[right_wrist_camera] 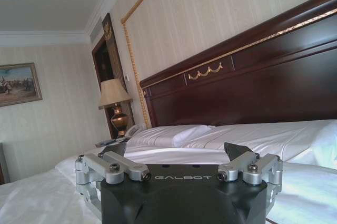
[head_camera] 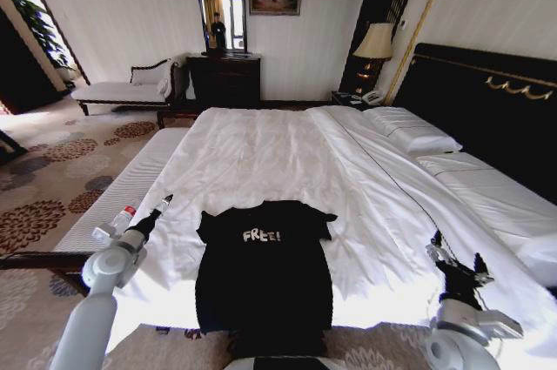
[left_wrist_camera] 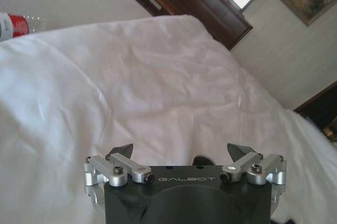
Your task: Fold the clothes on the bed.
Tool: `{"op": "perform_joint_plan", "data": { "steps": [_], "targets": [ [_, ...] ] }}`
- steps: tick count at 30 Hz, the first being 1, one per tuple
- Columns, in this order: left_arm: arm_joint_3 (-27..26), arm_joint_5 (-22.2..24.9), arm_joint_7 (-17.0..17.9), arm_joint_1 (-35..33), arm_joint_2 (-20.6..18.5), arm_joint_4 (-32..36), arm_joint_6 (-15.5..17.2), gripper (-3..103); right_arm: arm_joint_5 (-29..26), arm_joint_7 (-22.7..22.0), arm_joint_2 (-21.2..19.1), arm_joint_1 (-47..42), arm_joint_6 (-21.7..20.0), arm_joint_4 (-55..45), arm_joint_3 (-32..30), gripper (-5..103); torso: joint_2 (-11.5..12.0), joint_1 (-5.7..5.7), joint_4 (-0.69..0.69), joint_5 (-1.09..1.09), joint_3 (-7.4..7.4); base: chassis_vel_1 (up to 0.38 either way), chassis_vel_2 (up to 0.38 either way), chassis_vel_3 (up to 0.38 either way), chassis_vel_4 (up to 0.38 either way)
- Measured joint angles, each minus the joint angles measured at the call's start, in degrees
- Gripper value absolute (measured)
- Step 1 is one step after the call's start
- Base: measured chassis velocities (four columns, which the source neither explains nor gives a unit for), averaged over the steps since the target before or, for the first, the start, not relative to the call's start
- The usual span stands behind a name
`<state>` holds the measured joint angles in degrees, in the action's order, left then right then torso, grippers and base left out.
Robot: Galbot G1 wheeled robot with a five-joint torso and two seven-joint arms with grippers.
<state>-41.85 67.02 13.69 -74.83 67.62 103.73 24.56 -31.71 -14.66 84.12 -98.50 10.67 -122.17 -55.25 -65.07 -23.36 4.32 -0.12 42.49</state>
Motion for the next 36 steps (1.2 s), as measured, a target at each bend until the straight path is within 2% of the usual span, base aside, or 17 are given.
{"op": "perform_joint_plan", "data": {
  "steps": [3,7,11,13,14,15,16,17,19,20,22,23,25,32,36],
  "targets": [
    [4.8,-4.0,0.1,-2.0,3.1,-0.9,-1.9,100,0.0,-0.2,0.1,0.1,0.0,0.1,0.0,100,0.0,0.0,0.03,0.01,0.0,0.0,0.0,0.0,0.0],
    [7.6,-3.9,0.2,-3.1,5.1,-0.4,-2.5,100,-0.1,-0.5,0.1,0.1,-0.1,0.1,0.0,100,0.0,0.0,0.02,0.02,0.0,0.0,0.0,0.0,0.0],
    [9.2,-4.2,0.3,-4.3,5.9,1.3,-1.7,100,-0.2,-0.6,0.1,0.1,-0.1,0.3,-0.1,100,0.0,0.0,0.03,0.03,0.0,0.0,0.0,0.0,0.0],
    [9.9,-9.2,-0.2,-5.8,5.9,2.5,-2.3,100,-0.3,-0.7,0.1,0.2,-0.1,0.5,-0.1,100,0.0,0.0,0.01,0.03,0.0,0.0,0.0,0.0,0.0],
    [10.3,-14.1,-0.9,-6.6,5.4,2.9,-3.4,100,-0.3,-0.8,0.0,0.2,-0.1,0.6,-0.2,100,0.0,0.0,0.0,0.02,0.0,0.0,0.0,0.0,0.0],
    [10.3,-14.1,-0.9,-6.6,5.4,2.9,-3.4,100,-0.3,-0.8,0.0,0.2,-0.1,0.6,-0.2,100,0.0,0.0,0.0,0.02,0.0,0.0,0.0,0.0,0.0],
    [10.5,-18.1,-1.4,-7.2,4.9,3.0,-4.2,100,-0.3,-0.8,0.0,0.3,-0.1,0.8,-0.2,100,0.0,0.0,0.0,0.02,0.0,0.0,0.0,0.0,0.0],
    [11.1,-24.9,-2.3,-8.0,3.8,3.0,-6.3,100,-0.4,-0.8,-0.1,0.4,-0.1,1.2,-0.2,100,0.0,0.0,0.0,0.03,0.0,0.0,0.0,0.0,0.0],
    [11.7,-33.6,-3.2,-8.6,2.6,3.0,-8.8,100,-0.4,-0.8,-0.1,0.7,-0.1,1.7,-0.2,100,0.0,0.01,0.0,0.02,0.0,0.0,0.0,0.0,0.0],
    [11.7,-33.6,-3.2,-8.6,2.6,3.0,-8.8,100,-0.4,-0.8,-0.1,0.7,-0.1,1.7,-0.2,100,0.0,0.01,0.0,0.02,0.0,0.0,0.0,0.0,0.0],
    [12.1,-41.2,-3.7,-8.7,1.5,3.2,-10.2,100,-0.3,-1.0,-0.1,1.1,-0.1,2.1,0.2,100,0.0,0.01,0.0,0.02,0.0,0.0,0.0,0.0,0.0],
    [12.3,-43.2,-3.8,-8.5,1.1,3.3,-10.3,100,-0.3,-1.1,0.0,1.3,-0.1,2.3,0.5,100,0.0,0.01,0.0,0.02,0.0,0.0,0.0,0.0,0.0],
    [13.0,-45.6,-4.0,-7.7,0.2,3.3,-9.9,100,-0.3,-1.3,0.1,1.7,-0.2,2.6,1.1,100,0.0,0.0,0.01,0.02,0.0,0.0,0.0,0.0,0.0],
    [15.1,-48.3,-6.0,-6.5,-1.7,2.8,-8.0,100,-0.3,-1.7,0.2,2.4,-0.4,3.4,1.7,100,0.0,0.0,0.01,0.02,0.0,0.0,0.0,0.0,0.0],
    [17.1,-53.6,-6.2,-5.1,-1.8,1.2,-7.6,100,-0.4,-2.0,0.0,2.9,-0.4,4.1,1.6,100,0.0,0.0,0.02,0.01,0.0,0.0,0.0,0.0,0.0]
  ]
}}
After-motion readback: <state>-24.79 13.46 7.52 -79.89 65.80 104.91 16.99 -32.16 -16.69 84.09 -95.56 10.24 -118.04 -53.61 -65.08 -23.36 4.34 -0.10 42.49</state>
